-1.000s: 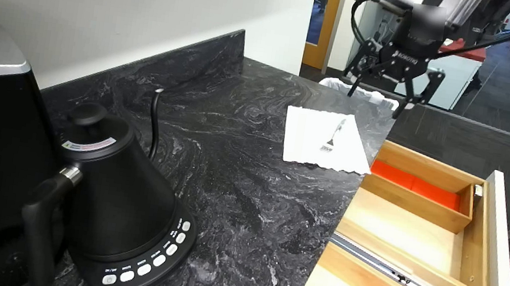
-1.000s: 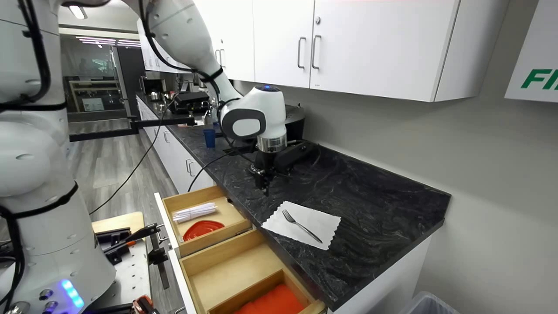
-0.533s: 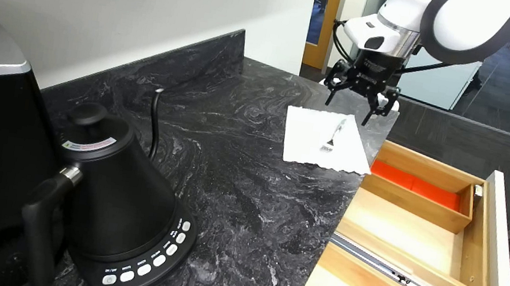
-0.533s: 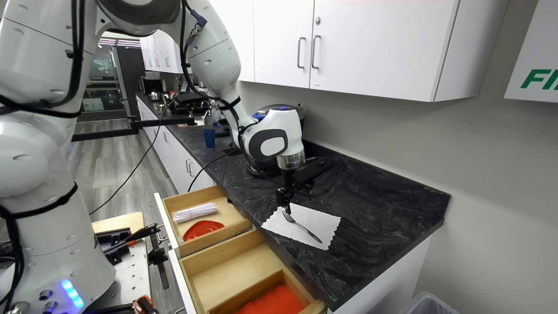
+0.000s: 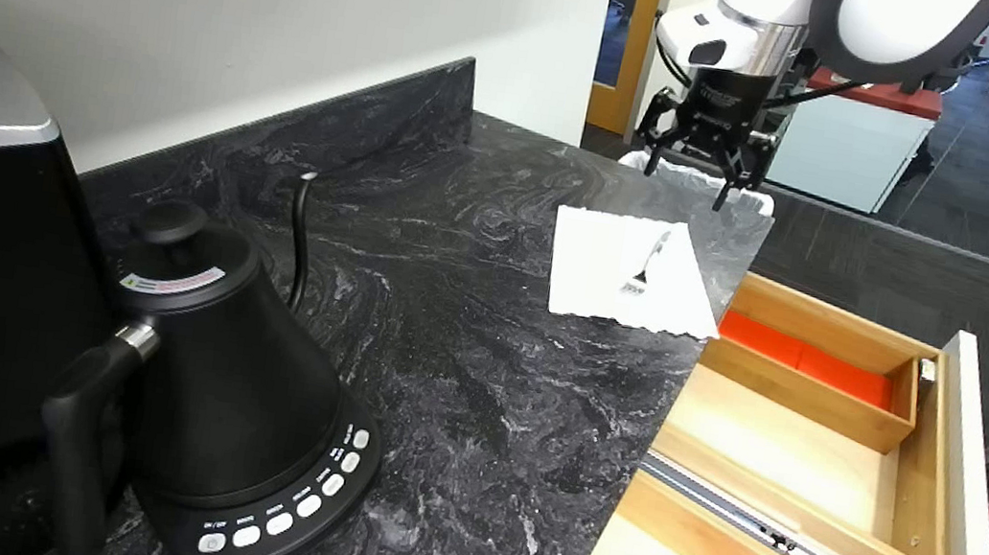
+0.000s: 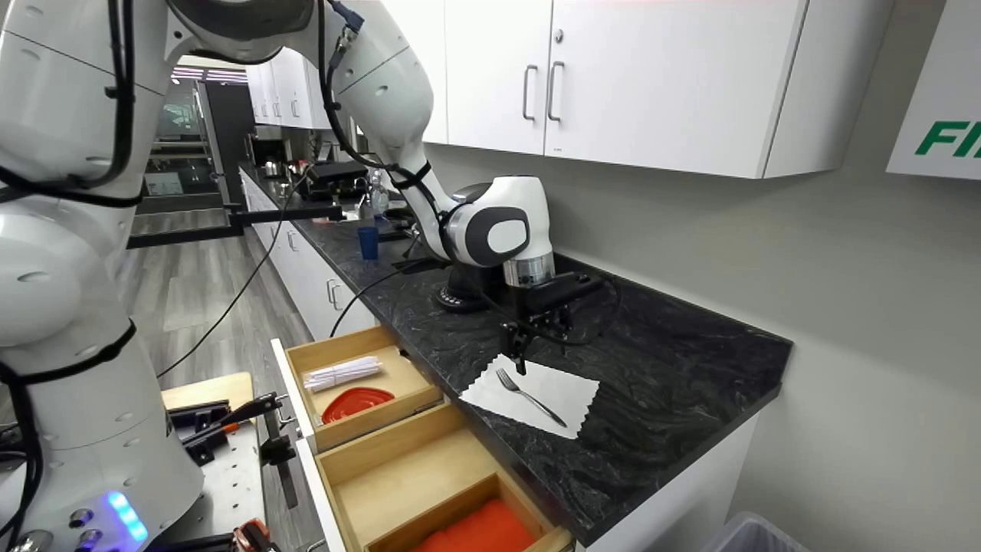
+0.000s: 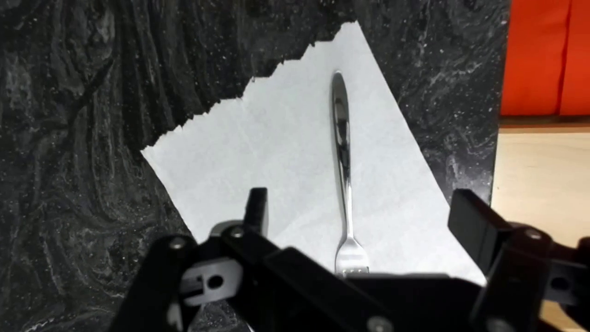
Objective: Take the fork from the counter and put it in the drawer
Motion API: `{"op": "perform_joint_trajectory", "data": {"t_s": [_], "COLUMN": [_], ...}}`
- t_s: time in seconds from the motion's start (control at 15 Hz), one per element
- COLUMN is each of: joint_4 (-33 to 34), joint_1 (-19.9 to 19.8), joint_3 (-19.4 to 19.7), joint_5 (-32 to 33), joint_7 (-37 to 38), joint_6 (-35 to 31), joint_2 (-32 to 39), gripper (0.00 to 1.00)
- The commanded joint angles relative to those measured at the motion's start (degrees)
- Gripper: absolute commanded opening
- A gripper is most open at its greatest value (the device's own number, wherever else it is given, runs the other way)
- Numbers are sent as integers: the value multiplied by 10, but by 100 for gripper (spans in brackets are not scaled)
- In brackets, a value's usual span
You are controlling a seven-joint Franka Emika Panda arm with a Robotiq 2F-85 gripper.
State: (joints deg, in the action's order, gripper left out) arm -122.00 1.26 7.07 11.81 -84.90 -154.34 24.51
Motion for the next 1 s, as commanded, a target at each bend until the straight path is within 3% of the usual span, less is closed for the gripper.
{"op": "perform_joint_trajectory", "data": {"t_s": [0.0, 0.93], "joint_4": [16, 2], "joint_1": [-26, -107], "joint_3": [-35, -112], "joint_5": [9, -17], "joint_7": [23, -35], "joint_6": [44, -12], "joint_2": [7, 56], "gripper": [100, 100]}}
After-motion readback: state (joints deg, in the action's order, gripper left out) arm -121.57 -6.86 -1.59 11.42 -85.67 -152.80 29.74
